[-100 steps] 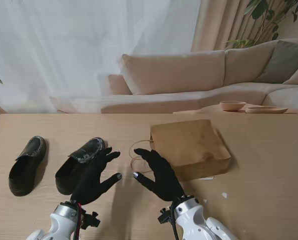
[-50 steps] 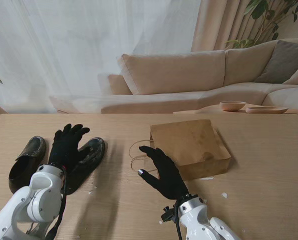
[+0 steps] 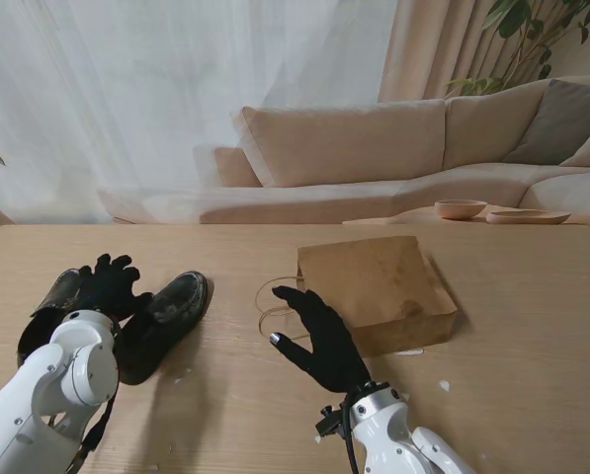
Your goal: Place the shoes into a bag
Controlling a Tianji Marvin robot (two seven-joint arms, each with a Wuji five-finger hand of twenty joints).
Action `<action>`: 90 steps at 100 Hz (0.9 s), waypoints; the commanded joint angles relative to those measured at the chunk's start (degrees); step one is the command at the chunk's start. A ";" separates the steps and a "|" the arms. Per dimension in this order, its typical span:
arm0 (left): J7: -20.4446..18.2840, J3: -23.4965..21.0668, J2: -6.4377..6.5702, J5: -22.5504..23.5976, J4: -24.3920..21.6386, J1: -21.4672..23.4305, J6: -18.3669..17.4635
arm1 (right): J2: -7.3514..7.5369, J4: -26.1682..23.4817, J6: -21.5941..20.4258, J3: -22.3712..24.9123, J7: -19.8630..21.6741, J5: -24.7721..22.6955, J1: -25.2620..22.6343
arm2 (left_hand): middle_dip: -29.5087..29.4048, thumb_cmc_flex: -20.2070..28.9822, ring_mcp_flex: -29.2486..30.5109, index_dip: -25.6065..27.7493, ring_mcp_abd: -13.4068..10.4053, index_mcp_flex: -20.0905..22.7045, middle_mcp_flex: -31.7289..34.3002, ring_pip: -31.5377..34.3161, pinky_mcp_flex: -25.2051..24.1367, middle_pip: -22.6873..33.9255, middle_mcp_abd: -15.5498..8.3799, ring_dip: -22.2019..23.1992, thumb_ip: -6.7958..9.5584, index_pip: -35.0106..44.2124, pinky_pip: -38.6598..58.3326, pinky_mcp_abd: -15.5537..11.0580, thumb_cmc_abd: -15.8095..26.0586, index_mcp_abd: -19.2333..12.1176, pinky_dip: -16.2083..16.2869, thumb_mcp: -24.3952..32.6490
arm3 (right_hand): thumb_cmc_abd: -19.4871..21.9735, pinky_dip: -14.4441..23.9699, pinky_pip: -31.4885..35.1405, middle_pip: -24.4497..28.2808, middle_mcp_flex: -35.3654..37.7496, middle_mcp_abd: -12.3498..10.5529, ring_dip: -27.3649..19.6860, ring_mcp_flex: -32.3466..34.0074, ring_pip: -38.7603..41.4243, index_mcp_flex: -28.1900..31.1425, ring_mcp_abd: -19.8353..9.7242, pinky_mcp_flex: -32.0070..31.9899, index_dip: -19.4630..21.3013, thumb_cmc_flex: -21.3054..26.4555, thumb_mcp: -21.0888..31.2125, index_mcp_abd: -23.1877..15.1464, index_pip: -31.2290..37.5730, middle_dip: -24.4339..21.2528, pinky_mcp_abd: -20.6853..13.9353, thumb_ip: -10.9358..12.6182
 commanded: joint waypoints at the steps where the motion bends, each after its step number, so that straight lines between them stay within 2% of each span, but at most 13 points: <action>1: -0.98 -0.28 0.18 0.32 0.59 0.43 0.64 | -0.54 -0.14 -0.10 -0.25 0.70 0.04 -0.11 | 0.46 -1.12 -0.80 0.44 0.04 0.88 0.20 0.21 -0.92 1.00 1.31 0.25 0.28 -1.82 0.60 0.35 0.18 1.58 0.69 0.76 | 1.54 1.04 0.52 0.56 -1.15 -2.08 0.28 -0.98 0.04 0.02 -2.17 -0.48 1.21 -2.47 -0.66 -2.16 -1.16 0.37 -1.13 1.45; 21: -3.01 0.13 0.50 0.43 2.11 -0.49 2.56 | -0.53 0.07 -0.43 -0.46 0.81 0.13 0.21 | -0.11 -1.41 -0.86 0.20 -0.13 -0.45 -0.13 -0.13 -0.99 0.36 0.90 -0.05 0.28 -3.75 0.58 0.33 0.11 0.74 1.01 0.48 | 1.56 1.14 0.64 0.61 -1.16 -2.14 0.32 -0.95 0.23 0.09 -2.17 -0.40 1.37 -2.53 -0.58 -2.08 -1.24 0.39 -0.94 1.45; 45: -5.44 2.07 0.84 -1.28 4.11 -2.09 5.45 | -0.55 0.05 -0.38 -0.40 0.91 0.34 0.28 | 0.81 -1.53 -0.81 2.54 0.05 3.84 0.41 0.13 -0.96 2.48 1.55 -0.08 0.34 -0.72 0.68 0.33 -0.09 2.78 1.48 0.56 | 1.53 1.24 0.76 0.69 -1.13 -2.09 0.32 -0.93 0.37 0.32 -2.05 -0.31 1.52 -2.60 -0.53 -1.92 -1.26 0.42 -0.84 1.44; 60: -6.04 2.81 0.91 -2.50 4.90 -2.75 6.56 | -0.54 -0.08 -0.20 -0.35 0.96 0.35 0.21 | 0.79 -1.03 -0.78 3.53 0.12 4.38 0.74 0.33 -0.99 3.32 1.81 0.31 0.48 0.44 0.88 0.36 0.08 3.25 1.90 0.99 | 1.54 1.29 0.81 0.72 -1.16 -2.11 0.32 -0.95 0.42 0.44 -2.04 -0.27 1.60 -2.63 -0.52 -1.82 -1.25 0.43 -0.77 1.43; 71: -6.29 2.38 0.93 -2.96 4.56 -2.54 6.06 | -0.57 -0.25 -0.09 -0.26 0.71 0.20 0.03 | 0.84 -0.99 -0.79 4.01 0.22 4.40 0.85 0.51 -1.04 4.05 1.79 0.69 0.46 1.08 1.02 0.48 0.17 3.10 2.21 0.99 | 1.47 1.32 0.85 0.79 -1.11 -2.10 0.34 -0.91 0.49 0.52 -2.01 -0.24 1.67 -2.62 -0.51 -1.75 -1.22 0.46 -0.73 1.42; 81: -5.79 1.27 0.78 -3.57 3.53 -1.80 4.72 | -0.57 -0.29 -0.06 -0.20 0.58 0.05 -0.04 | 0.80 -4.41 -0.78 4.13 0.26 4.26 0.88 0.58 -1.11 4.41 2.02 0.94 -0.19 1.21 1.03 0.49 -1.07 3.50 2.36 -0.52 | 1.48 1.36 0.91 0.87 -1.13 -2.10 0.37 -0.87 0.60 0.69 -1.96 -0.18 1.74 -2.65 -0.49 -1.71 -1.17 0.50 -0.69 1.41; 90: -6.84 0.29 0.96 -3.05 2.46 -1.19 3.66 | -0.55 -0.26 -0.04 -0.22 0.68 0.04 -0.01 | 0.30 -11.78 -0.79 3.70 0.31 3.53 0.74 0.28 -1.08 4.65 1.87 1.13 -1.10 -0.12 0.70 0.67 -3.86 3.23 2.44 3.87 | 1.46 1.40 0.96 0.89 -1.13 -2.12 0.37 -0.88 0.67 0.66 -1.98 -0.14 1.78 -2.64 -0.47 -1.69 -1.19 0.50 -0.65 1.41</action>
